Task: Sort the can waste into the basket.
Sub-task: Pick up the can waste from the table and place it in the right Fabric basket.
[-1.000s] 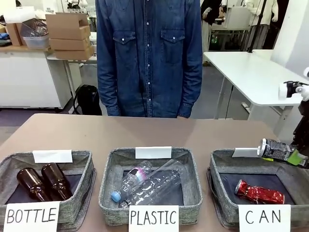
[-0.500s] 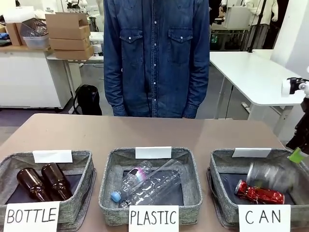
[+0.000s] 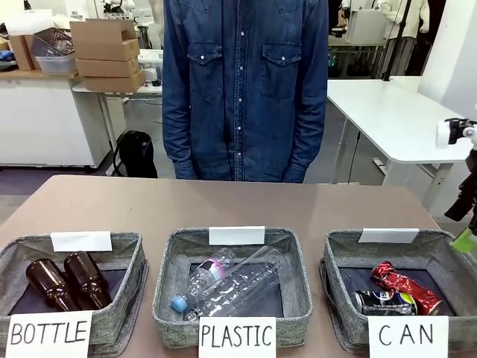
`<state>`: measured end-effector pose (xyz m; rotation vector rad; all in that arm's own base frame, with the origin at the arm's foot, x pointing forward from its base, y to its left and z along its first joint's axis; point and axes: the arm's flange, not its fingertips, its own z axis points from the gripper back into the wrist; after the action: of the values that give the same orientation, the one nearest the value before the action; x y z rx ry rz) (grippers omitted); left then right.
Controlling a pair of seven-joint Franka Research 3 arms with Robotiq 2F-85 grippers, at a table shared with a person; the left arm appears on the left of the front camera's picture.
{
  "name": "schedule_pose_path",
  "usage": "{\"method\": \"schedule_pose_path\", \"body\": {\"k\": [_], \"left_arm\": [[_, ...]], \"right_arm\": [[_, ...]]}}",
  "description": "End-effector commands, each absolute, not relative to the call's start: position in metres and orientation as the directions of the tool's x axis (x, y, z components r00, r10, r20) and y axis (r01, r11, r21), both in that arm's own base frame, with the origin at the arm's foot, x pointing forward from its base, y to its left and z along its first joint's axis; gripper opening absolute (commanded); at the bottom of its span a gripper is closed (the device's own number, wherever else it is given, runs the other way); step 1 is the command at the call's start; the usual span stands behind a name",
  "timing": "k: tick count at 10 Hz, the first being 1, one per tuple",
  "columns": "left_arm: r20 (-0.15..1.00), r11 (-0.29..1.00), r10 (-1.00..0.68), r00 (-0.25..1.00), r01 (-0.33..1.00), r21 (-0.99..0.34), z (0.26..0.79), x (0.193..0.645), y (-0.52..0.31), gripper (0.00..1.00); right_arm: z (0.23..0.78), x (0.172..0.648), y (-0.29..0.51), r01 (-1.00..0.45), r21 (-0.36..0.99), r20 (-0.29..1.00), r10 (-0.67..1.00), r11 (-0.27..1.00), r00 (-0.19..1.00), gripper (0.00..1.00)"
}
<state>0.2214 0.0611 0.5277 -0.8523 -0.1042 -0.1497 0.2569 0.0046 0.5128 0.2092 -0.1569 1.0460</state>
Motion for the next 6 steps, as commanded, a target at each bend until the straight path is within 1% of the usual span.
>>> {"method": "schedule_pose_path", "body": {"k": [1, 2, 3, 4, 5, 6], "left_arm": [[0.139, 0.654, -0.085, 0.987, 0.160, -0.739, 0.529, 0.221, 0.060, 1.00], [0.139, 0.654, -0.085, 0.987, 0.160, -0.739, 0.529, 0.221, 0.060, 1.00], [0.139, 0.654, -0.085, 0.987, 0.160, -0.739, 0.529, 0.221, 0.060, 1.00], [0.139, 0.654, -0.085, 0.987, 0.160, -0.739, 0.529, 0.221, 0.060, 1.00], [0.139, 0.654, -0.085, 0.987, 0.160, -0.739, 0.529, 0.221, 0.060, 1.00], [0.139, 0.654, -0.085, 0.987, 0.160, -0.739, 0.529, 0.221, 0.060, 1.00]], "right_arm": [[0.459, 0.226, 0.009, -0.841, 0.091, 0.261, 0.802, 0.533, 0.537, 1.00], [0.468, 0.226, 0.015, -0.721, 0.183, 0.414, 0.612, 0.669, 0.673, 1.00], [0.479, 0.231, 0.028, -0.429, 0.466, 0.505, 0.166, 0.774, 0.847, 1.00], [0.481, 0.238, 0.035, -0.334, 0.697, 0.460, -0.037, 0.634, 0.887, 1.00], [0.483, 0.246, 0.033, -0.294, 0.841, 0.385, -0.120, 0.455, 0.915, 1.00], [0.484, 0.247, 0.019, -0.322, 0.906, 0.377, -0.180, 0.274, 0.908, 1.00]]}}
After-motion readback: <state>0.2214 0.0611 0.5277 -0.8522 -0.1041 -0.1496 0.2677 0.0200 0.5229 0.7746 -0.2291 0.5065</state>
